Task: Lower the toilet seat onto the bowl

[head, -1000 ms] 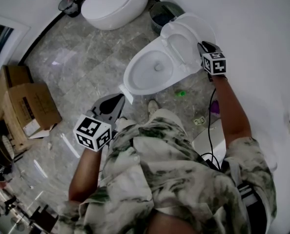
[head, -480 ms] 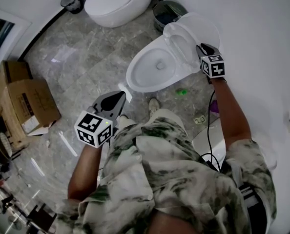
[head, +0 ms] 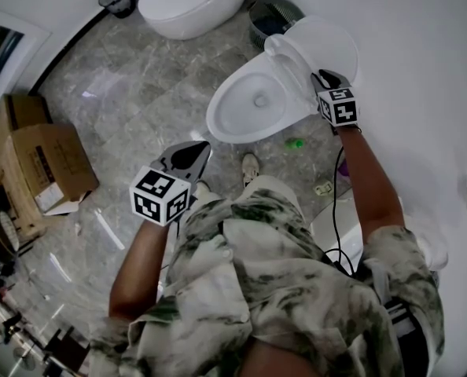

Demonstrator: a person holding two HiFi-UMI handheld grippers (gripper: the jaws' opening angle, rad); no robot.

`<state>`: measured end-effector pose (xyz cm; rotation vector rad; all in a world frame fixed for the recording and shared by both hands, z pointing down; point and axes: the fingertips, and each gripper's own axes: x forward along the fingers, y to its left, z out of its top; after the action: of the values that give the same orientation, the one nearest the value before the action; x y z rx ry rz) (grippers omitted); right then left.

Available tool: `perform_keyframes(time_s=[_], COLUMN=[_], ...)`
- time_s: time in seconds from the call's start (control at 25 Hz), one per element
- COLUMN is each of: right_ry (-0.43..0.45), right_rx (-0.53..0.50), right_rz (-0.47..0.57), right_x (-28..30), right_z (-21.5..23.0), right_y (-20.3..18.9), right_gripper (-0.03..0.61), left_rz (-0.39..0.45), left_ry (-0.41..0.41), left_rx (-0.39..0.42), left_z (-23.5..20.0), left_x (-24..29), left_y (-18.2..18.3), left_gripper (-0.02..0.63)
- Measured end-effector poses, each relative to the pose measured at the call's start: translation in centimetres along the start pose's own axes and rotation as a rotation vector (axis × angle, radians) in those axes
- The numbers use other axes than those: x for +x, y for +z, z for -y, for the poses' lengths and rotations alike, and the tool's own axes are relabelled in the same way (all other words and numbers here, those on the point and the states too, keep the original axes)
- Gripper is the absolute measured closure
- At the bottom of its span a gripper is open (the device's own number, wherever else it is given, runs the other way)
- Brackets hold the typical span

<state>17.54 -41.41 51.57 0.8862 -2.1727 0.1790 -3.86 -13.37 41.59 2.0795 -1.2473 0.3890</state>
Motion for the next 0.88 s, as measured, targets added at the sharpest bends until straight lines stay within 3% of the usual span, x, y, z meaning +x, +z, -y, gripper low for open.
perform_keyframes(time_s=[0.88], right_ry=[0.031], right_rx=[-0.05], right_rz=[-0.021], right_x=[0.8], right_z=[-8.0], right_y=[-0.9], right_gripper=[0.456], left_rz=[-0.07], left_ry=[-0.05], left_rx=[0.003], left_z=[-0.7], left_x=[-1.0], left_y=[-3.9], left_gripper=[0.591])
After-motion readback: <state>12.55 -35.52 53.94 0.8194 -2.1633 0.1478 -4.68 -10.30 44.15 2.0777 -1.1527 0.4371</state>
